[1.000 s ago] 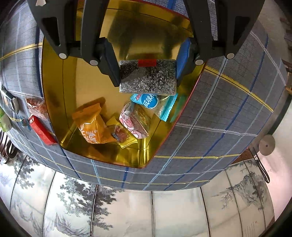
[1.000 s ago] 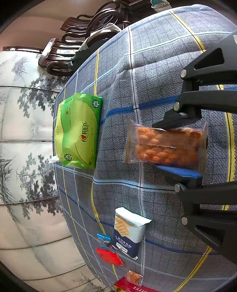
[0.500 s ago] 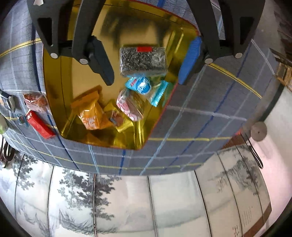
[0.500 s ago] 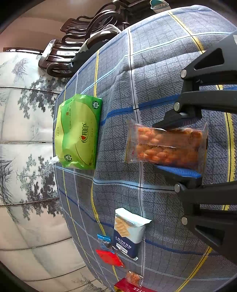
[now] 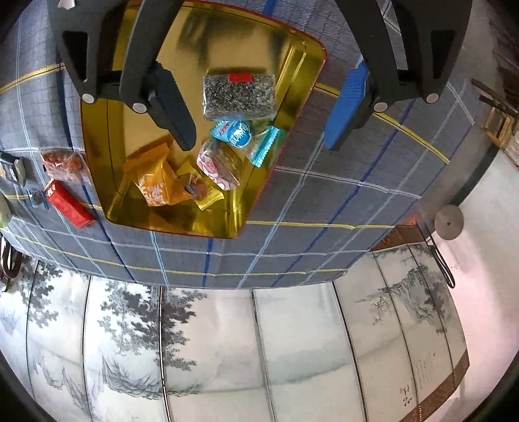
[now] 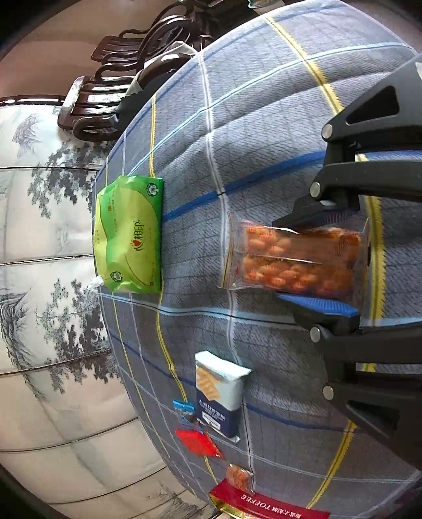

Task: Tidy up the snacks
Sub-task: 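Carry the sesame block into the tin and open the left gripper, then carry the twisted-snack bag into the tin and open the right gripper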

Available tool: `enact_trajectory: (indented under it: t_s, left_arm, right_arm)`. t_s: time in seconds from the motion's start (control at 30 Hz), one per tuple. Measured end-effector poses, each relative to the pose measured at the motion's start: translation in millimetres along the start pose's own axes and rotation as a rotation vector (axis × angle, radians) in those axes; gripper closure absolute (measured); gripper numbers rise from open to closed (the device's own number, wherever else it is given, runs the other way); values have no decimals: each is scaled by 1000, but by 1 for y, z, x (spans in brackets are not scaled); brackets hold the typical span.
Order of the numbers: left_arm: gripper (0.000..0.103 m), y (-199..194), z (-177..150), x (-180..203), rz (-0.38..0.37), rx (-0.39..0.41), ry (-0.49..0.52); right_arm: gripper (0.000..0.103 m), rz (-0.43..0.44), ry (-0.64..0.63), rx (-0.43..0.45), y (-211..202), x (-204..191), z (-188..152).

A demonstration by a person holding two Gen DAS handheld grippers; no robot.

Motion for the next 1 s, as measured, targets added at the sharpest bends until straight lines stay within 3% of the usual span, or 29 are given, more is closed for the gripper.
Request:
enact_trajectory:
  t_s: [0.3, 0.67, 0.83, 1.0]
  left_arm:
    - [25, -9, 4, -16, 47, 54, -33]
    - [25, 0, -5, -71, 89, 50, -208]
    - [25, 11, -18, -93, 130, 41, -255]
    - [25, 21, -33, -108, 140, 18, -299]
  right_arm:
    - [65, 45, 34, 18, -25, -17, -6]
    - [65, 150, -8, 71, -59, -70, 10]
    - [65, 229, -57, 80, -67, -115, 19]
    - [65, 367, -112, 85, -72, -184, 30]
Point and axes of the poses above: each gripper's, at about its wrist camera, not at the fingertips, and y roughly the way its jaws point, x to its right, z to its top, the point moved 2 cm from there along y, roughly the way its jaws point, and after that the axes turned 15 degrees about x, right-handed, at the moved point
